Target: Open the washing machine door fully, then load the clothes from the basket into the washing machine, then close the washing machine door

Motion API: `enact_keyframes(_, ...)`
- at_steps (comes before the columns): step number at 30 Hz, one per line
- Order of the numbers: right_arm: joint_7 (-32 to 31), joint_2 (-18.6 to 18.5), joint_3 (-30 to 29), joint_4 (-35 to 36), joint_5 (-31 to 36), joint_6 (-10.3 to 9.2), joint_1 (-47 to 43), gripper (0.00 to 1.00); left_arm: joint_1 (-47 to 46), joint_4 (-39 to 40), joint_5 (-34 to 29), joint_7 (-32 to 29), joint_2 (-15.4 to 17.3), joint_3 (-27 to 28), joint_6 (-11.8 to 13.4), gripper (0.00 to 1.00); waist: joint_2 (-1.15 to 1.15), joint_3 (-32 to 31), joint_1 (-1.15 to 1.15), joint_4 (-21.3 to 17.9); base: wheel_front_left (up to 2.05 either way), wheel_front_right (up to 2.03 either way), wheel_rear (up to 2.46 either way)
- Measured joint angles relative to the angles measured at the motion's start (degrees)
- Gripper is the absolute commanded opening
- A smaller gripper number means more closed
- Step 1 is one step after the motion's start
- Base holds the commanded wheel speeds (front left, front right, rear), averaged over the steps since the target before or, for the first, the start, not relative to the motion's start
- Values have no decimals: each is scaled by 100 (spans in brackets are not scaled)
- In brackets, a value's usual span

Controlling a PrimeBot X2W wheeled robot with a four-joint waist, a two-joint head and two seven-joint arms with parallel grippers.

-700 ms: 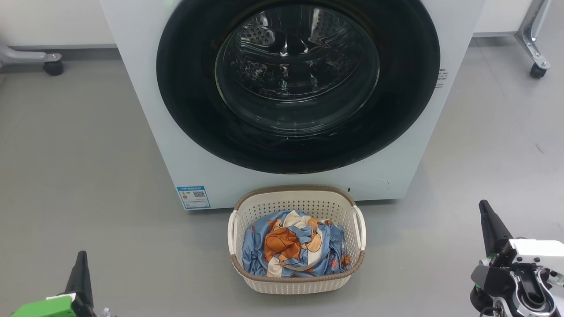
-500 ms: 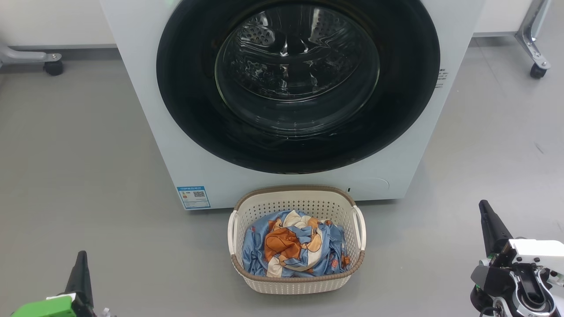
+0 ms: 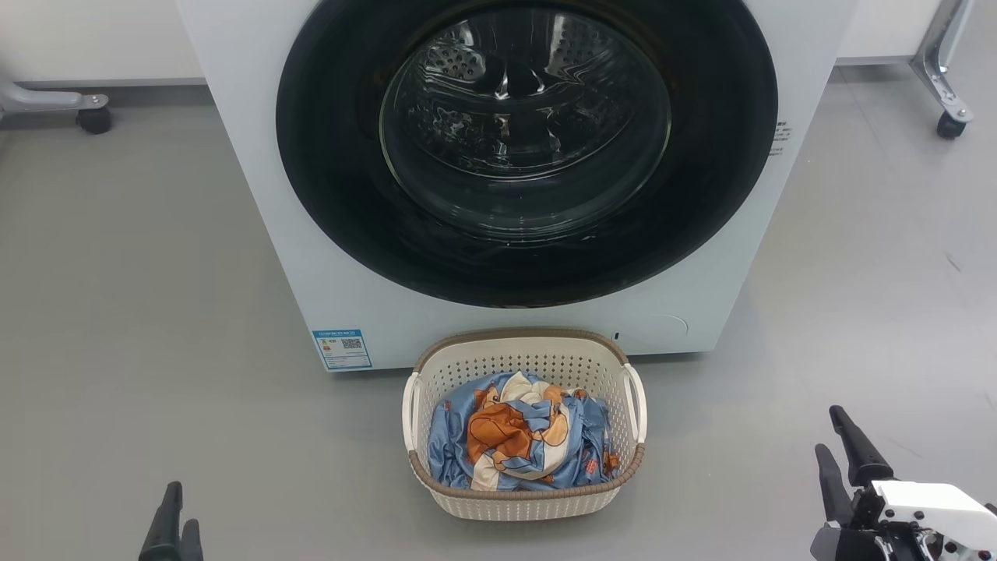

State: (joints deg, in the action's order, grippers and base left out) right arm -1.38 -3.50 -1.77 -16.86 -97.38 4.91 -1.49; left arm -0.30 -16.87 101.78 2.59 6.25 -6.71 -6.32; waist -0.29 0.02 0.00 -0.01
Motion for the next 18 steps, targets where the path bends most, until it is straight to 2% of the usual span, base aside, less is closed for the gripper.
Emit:
enact_keyframes(10, 123, -2, -30, 115, 21, 7, 0, 100, -1, 14, -149, 115, -26, -47, 0, 100, 0, 8, 0, 3, 0, 0, 0)
enact_keyframes(18, 257, -20, -34, 260, 282, 10, -1, 100, -3, 46, -383, 213, -44, -54, -1, 100, 0, 14, 0, 12, 0, 0, 0)
